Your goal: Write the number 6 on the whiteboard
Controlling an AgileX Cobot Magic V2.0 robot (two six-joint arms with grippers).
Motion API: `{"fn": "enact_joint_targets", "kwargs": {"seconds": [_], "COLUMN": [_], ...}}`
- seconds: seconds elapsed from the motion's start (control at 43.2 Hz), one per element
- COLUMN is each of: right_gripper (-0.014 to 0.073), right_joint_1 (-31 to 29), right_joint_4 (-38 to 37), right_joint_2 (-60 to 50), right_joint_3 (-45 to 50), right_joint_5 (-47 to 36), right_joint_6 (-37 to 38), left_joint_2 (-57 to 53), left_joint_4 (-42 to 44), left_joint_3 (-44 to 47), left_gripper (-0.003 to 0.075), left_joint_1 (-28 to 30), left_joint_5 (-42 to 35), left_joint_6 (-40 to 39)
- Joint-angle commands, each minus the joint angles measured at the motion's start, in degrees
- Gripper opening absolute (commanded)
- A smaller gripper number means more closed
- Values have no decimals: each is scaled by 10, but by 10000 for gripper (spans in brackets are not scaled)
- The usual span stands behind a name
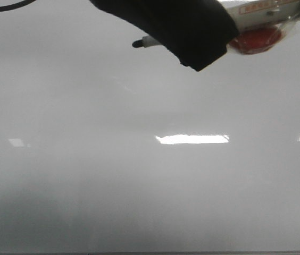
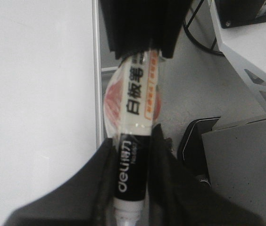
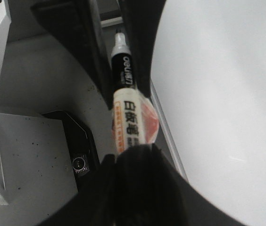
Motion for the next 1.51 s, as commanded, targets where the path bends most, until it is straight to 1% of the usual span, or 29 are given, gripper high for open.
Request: {"fn": "enact_joint_targets", "kwargs": {"seconds": [0.0,0.116,0.185,0.208,0.301,0.394,0.509,0.556,0.602,0.625,0.695,0.764,0.834,0.88,0.926,0.996,1.112,1.181,1.227,1.32,1.413,1.482], "right_gripper": [218,459,549,564,572,572,572,572,572,572,572,572,572,572,572,572,572,572,572,572,572,572], "right_joint_1": [-1,-3,-3,-3,-3,-3,-3,-3,-3,-3,-3,-3,-3,-3,-3,-3,-3,-3,-3,-3,-3,-3], "right_joint_4": [20,20,16,11,-14,-47,-62,-62,-61,-61,-61,-61,-61,-61,-61,-61,-61,-61,-61,-61,-61,-61], "right_joint_2": [-7,-7,-9,-11,-14,-14,-14,-14,-14,-14,-14,-14,-14,-14,-14,-14,-14,-14,-14,-14,-14,-14], "right_joint_3": [-18,-18,-18,-18,-18,-18,-18,-18,-18,-18,-18,-18,-18,-18,-18,-18,-18,-18,-18,-18,-18,-18], "right_joint_5": [-32,-25,-26,-26,-42,-52,-52,-52,-52,-53,-54,-54,-54,-54,-54,-55,-57,-57,-59,-60,-60,-60], "right_joint_6": [3,5,7,12,51,90,101,101,101,101,101,101,101,101,101,101,101,101,101,101,101,101], "left_joint_2": [-17,-17,-18,-21,-31,-50,-72,-81,-91,-97,-116,-136,-155,-167,-175,-186,-201,-209,-211,-210,-199,-185], "left_joint_4": [-11,30,76,97,186,311,491,540,585,602,627,637,632,620,600,561,495,450,431,409,401,401], "left_joint_3": [-20,-21,-21,-21,-21,-21,-20,-16,-11,-7,9,28,50,68,81,107,158,193,218,284,343,373], "left_gripper": [60,60,60,61,63,63,63,63,63,63,63,63,63,63,63,63,63,63,63,63,63,63], "left_joint_1": [-4,-4,-4,-4,-4,-4,-4,-2,0,4,21,51,98,141,177,246,345,390,408,430,431,431], "left_joint_5": [-15,-13,-13,-13,-16,-12,13,29,48,56,63,46,14,-12,-39,-83,-187,-253,-304,-457,-603,-683], "left_joint_6": [-23,-74,-119,-134,-237,-364,-558,-623,-673,-692,-713,-724,-728,-730,-730,-730,-730,-730,-730,-730,-730,-730]}}
